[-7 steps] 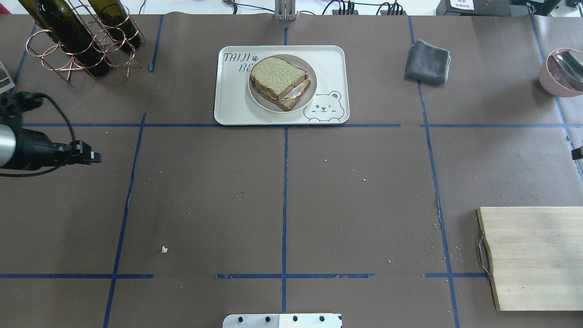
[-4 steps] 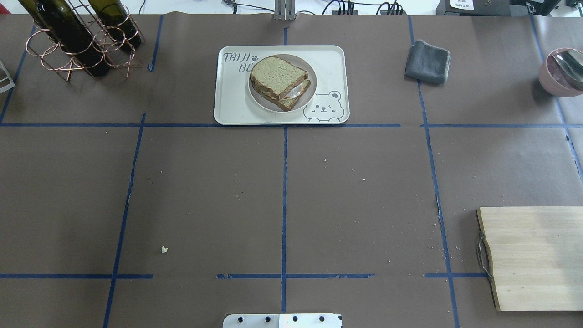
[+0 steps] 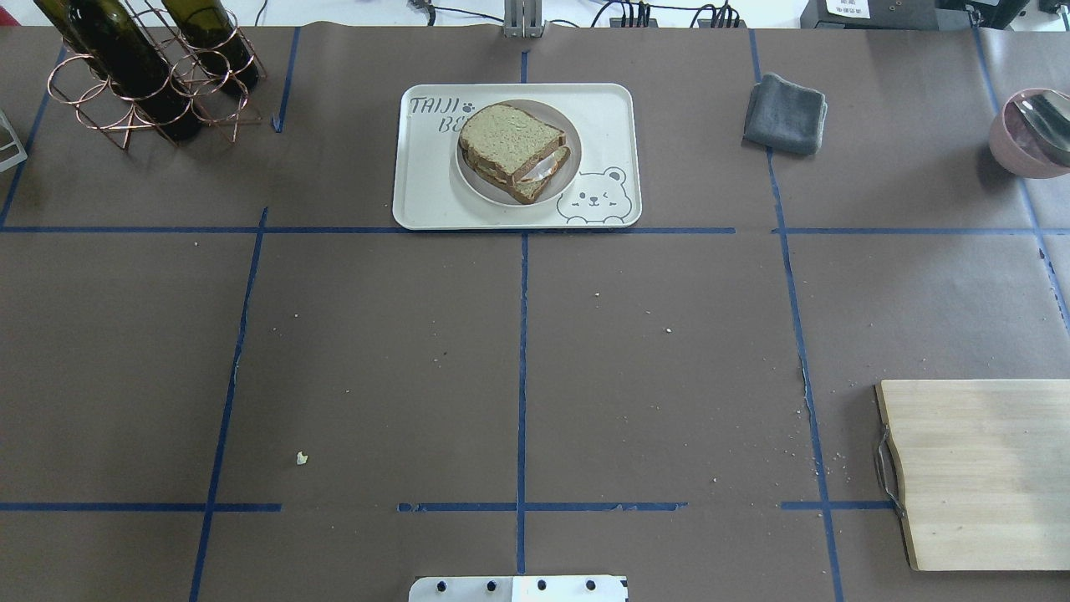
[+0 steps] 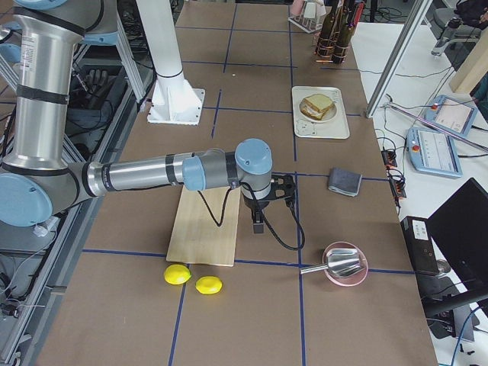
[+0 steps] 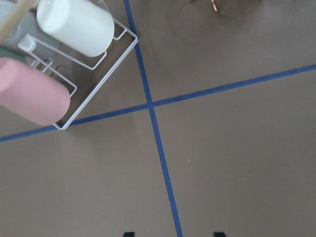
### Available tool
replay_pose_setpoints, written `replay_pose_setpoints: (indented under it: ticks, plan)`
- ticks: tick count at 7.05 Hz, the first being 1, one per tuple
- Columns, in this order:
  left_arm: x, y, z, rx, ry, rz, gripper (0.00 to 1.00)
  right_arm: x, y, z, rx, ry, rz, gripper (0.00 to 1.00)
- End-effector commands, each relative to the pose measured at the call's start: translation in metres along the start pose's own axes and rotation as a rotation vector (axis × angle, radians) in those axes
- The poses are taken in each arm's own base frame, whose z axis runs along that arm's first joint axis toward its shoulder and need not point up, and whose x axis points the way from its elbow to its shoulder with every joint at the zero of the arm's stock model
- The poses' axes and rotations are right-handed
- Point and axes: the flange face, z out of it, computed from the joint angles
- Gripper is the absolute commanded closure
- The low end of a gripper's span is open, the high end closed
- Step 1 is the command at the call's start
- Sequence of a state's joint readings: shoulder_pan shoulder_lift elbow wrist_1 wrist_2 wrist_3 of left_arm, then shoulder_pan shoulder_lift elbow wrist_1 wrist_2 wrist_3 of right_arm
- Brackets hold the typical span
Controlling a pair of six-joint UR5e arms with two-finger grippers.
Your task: Make sandwich and place on tray
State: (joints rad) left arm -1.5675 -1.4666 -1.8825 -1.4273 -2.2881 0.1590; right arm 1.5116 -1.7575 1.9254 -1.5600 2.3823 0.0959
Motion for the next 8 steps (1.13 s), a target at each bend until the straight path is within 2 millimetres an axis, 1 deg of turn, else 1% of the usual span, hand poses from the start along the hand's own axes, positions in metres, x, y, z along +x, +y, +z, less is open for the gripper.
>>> replay_pose_setpoints:
  ticks: [1,2,3,5,6,8]
  plan:
    - [0.003,0.004,0.003,-0.002,0.088,-0.010,0.00,-0.005,-0.001,0.005,-0.014,-0.003,-0.011,0.00]
    - [0.006,0.011,0.008,-0.001,0.154,-0.021,0.00,-0.007,-0.001,0.008,-0.020,-0.004,-0.013,0.00]
    - [0.002,0.010,0.015,-0.011,0.158,-0.029,0.00,-0.008,0.000,0.009,-0.028,-0.022,-0.008,0.00]
    - [-0.001,-0.002,0.016,0.019,0.148,0.009,0.00,-0.009,0.000,0.010,-0.030,-0.025,-0.009,0.00]
    - [0.003,-0.008,0.008,0.030,0.137,0.018,0.00,-0.009,0.001,0.010,-0.031,-0.025,-0.008,0.00]
    - [-0.005,-0.008,0.020,0.010,0.139,0.004,0.00,-0.008,0.011,0.008,-0.032,-0.021,-0.004,0.00]
